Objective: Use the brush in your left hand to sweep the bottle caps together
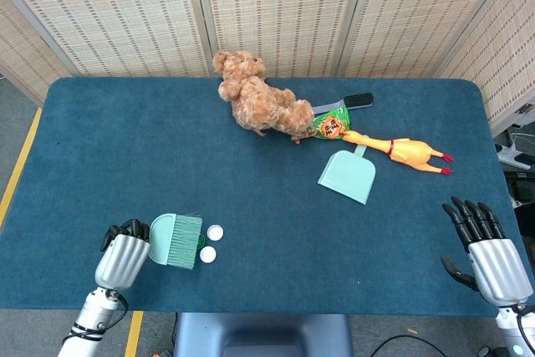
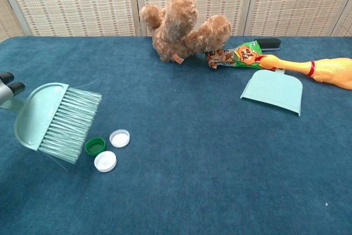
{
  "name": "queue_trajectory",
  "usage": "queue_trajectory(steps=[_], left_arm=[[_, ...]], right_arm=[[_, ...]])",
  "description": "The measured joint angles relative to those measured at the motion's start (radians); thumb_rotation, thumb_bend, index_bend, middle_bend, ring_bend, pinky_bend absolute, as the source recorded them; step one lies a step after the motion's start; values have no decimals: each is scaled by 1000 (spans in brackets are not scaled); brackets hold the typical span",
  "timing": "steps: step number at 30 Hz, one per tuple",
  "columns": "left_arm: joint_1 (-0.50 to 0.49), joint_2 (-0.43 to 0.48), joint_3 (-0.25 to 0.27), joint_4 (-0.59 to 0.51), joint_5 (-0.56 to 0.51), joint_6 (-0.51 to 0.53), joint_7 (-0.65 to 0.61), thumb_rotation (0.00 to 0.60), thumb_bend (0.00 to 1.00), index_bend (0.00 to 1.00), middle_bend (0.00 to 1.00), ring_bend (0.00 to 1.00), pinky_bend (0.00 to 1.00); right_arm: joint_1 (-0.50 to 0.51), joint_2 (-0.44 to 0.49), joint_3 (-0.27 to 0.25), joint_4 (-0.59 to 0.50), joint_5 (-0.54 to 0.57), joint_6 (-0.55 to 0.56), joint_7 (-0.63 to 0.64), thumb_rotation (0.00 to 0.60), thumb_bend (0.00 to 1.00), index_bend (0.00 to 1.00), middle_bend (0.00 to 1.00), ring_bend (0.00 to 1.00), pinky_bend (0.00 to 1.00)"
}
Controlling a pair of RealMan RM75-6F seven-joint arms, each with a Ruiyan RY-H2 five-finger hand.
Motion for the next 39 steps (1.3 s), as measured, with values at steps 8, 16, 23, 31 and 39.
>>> queue_trajectory(steps=[8, 16, 23, 31, 39], left_arm=[[0, -131, 4, -61, 0, -5, 448, 600, 492, 943, 1000, 792, 832], [2, -267, 47, -57, 73, -32, 669, 600, 491, 943, 1000, 791, 832], [13, -308, 53, -10, 77, -60, 721, 600, 491, 943, 1000, 792, 830], [-2, -350, 13, 74, 68, -93, 707, 600, 491, 942, 1000, 791, 830], [-24, -379, -29, 166, 53, -112, 706, 600, 491, 942, 1000, 792, 830]], right_arm=[[-9, 29, -15, -5, -32, 18, 50, 600, 196, 0, 0, 0, 0], [-12, 49, -26, -10, -42, 17, 75, 600, 196, 0, 0, 0, 0], [-13, 52, -28, -13, -47, 14, 73, 600, 197, 0, 0, 0, 0], [-12, 51, -28, -19, -39, 3, 62, 600, 197, 0, 0, 0, 0], [-8, 51, -26, -23, -26, -13, 54, 600, 196, 0, 0, 0, 0]])
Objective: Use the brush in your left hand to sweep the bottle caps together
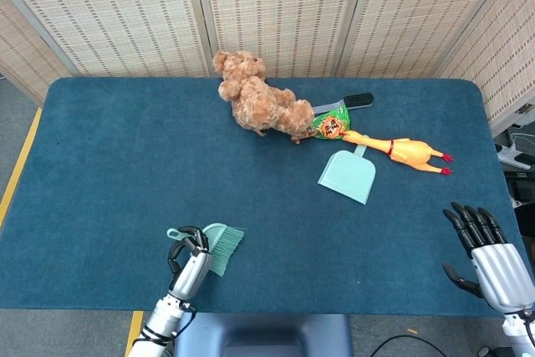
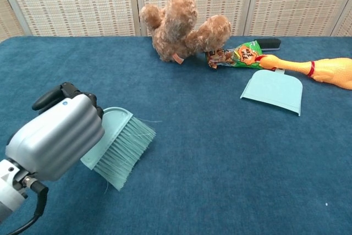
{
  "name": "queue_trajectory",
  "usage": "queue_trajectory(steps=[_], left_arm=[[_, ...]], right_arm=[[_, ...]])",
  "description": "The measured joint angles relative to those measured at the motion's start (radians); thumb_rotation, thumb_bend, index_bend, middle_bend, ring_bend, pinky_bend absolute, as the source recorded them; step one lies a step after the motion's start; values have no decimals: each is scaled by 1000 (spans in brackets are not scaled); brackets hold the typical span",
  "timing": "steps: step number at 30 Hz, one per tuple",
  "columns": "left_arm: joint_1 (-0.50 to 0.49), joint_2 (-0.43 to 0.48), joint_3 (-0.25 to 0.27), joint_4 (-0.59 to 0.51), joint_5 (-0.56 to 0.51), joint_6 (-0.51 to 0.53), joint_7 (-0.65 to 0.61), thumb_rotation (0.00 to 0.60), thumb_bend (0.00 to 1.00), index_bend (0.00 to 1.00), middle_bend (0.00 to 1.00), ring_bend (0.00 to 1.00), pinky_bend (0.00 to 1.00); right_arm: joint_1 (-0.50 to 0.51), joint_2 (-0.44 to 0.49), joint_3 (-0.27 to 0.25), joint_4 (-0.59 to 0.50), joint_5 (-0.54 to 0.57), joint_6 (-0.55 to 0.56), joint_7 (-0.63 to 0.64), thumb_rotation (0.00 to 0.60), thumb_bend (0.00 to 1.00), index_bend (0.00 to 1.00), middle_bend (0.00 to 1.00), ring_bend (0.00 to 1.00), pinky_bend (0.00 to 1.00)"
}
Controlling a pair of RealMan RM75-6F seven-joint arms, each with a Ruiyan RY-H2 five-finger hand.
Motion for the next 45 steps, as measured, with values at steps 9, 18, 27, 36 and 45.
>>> queue_trajectory(steps=[9, 18, 27, 36, 45], left_arm=[[-23, -14, -53, 96, -20, 10, 37, 600, 492, 942, 1000, 791, 830], [-47, -18, -86, 189, -32, 34, 22, 600, 492, 942, 1000, 792, 830], [-81, -30, -142, 289, -72, 51, 7, 600, 491, 942, 1000, 791, 830], [-129, -38, -206, 403, -132, 79, -11, 600, 490, 942, 1000, 792, 830], [-164, -34, -230, 494, -182, 98, -63, 600, 490, 942, 1000, 792, 831]], right_arm=[[3, 3, -1, -3, 5, -11, -2, 600, 196, 0, 0, 0, 0], [1, 5, -4, -10, 1, -12, -8, 600, 197, 0, 0, 0, 0], [1, 8, -5, -13, 2, -15, -8, 600, 197, 0, 0, 0, 0], [-1, 11, -2, -13, 8, -11, -7, 600, 196, 0, 0, 0, 0], [-4, 10, -2, -17, 8, -9, -16, 600, 197, 0, 0, 0, 0]])
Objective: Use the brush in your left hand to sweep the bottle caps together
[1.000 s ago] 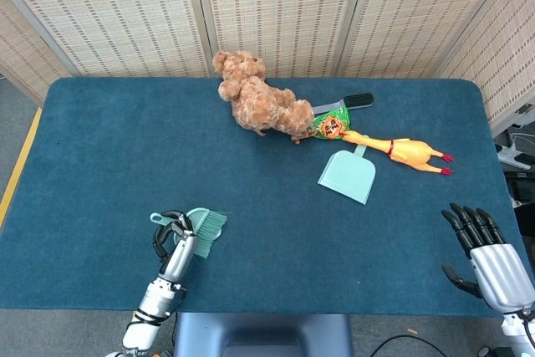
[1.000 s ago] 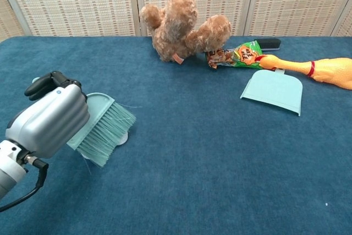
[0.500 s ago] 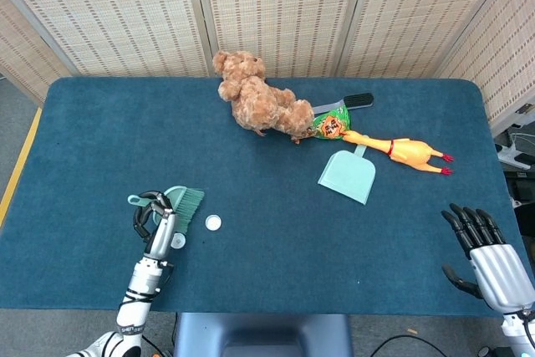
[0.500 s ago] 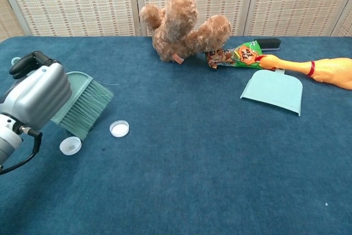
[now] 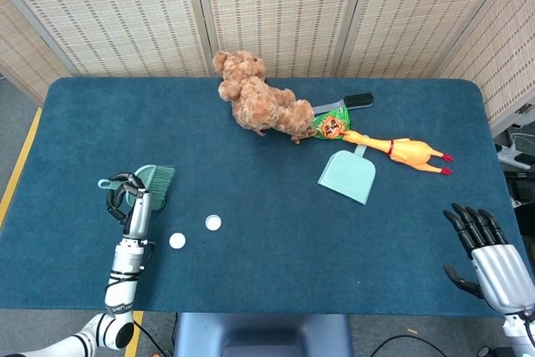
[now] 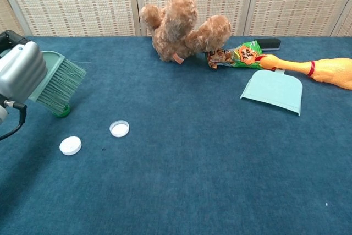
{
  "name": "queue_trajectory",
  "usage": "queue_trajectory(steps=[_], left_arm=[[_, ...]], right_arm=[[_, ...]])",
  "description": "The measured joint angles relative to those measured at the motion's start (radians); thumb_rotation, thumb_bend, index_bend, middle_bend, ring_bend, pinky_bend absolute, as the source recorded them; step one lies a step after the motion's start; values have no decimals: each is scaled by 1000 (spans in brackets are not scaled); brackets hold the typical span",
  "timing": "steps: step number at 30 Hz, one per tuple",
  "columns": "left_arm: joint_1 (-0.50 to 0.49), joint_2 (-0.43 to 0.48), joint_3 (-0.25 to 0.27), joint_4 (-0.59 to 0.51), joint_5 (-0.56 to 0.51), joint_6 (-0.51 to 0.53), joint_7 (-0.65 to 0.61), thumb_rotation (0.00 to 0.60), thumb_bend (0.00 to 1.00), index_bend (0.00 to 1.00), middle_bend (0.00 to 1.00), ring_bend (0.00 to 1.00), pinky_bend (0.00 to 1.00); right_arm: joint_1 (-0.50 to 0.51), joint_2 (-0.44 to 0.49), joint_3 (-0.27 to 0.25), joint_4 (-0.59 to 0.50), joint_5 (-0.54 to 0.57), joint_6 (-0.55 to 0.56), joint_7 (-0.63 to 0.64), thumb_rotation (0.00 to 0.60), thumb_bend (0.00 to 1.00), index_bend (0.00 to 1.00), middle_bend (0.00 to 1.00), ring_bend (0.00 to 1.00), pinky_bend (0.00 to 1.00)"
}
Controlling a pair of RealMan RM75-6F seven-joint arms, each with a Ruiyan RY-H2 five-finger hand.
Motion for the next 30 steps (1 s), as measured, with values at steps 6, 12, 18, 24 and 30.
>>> queue_trajectory(steps=[6, 12, 18, 24, 30], left_arm=[[-1, 32, 2, -100, -8, 29, -44, 600, 490, 942, 1000, 792, 831], [34, 114, 72, -371, 4, 48, -16, 600, 491, 940, 1000, 791, 830], [88, 179, 224, -600, 19, 48, 76, 600, 490, 936, 1000, 791, 828], [116, 160, 276, -571, 18, 43, 152, 600, 491, 936, 1000, 792, 828], [122, 108, 277, -457, -1, 43, 213, 600, 490, 936, 1000, 792, 828]], right_arm=[[-1, 0, 0, -1, 1, -1, -4, 600, 197, 0, 0, 0, 0], [1, -1, -5, -4, -7, -8, -7, 600, 197, 0, 0, 0, 0], [-2, 5, -11, -8, -25, 3, 5, 600, 196, 0, 0, 0, 0], [-7, 15, -14, -2, -36, 19, 32, 600, 197, 0, 0, 0, 0], [-8, 20, -13, 2, -35, 21, 43, 600, 196, 0, 0, 0, 0]])
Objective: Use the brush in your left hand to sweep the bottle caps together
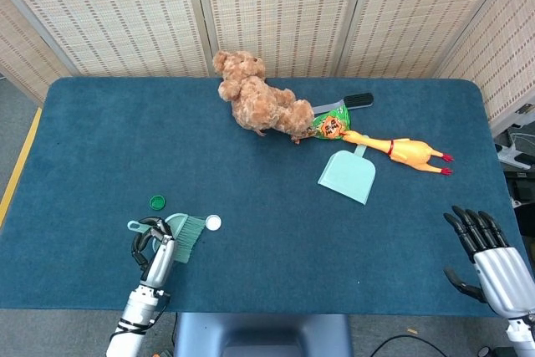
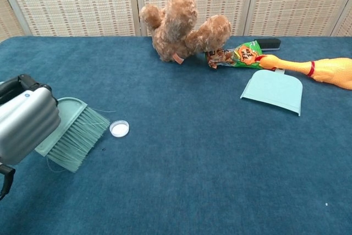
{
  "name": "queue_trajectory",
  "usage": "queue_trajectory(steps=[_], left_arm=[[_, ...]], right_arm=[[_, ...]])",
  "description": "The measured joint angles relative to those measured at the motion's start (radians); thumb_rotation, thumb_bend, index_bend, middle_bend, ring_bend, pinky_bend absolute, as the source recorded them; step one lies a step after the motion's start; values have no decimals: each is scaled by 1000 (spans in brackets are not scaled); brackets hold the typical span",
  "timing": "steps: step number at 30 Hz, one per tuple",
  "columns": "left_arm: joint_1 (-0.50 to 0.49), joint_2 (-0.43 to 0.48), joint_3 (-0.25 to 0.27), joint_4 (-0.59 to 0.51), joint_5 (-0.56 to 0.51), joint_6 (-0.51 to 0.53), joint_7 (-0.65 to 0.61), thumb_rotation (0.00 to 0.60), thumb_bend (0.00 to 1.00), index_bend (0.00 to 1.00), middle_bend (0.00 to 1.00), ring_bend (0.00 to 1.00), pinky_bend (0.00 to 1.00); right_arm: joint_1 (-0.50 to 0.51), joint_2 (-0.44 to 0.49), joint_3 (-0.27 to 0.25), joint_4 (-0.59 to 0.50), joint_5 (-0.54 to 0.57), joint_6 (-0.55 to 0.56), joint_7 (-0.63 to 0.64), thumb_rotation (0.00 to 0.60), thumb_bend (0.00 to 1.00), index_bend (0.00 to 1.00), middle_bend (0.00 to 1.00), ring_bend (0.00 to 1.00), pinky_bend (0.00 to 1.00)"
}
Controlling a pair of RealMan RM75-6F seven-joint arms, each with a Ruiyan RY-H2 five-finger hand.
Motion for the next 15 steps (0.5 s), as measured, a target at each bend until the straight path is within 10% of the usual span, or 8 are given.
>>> queue_trajectory(steps=[15], left_arm=[[6, -47, -25, 173, -63, 20, 85, 600, 491, 936, 1000, 791, 828]], right_arm=[[1, -1, 2, -4, 10, -10, -11, 600, 197, 0, 0, 0, 0]])
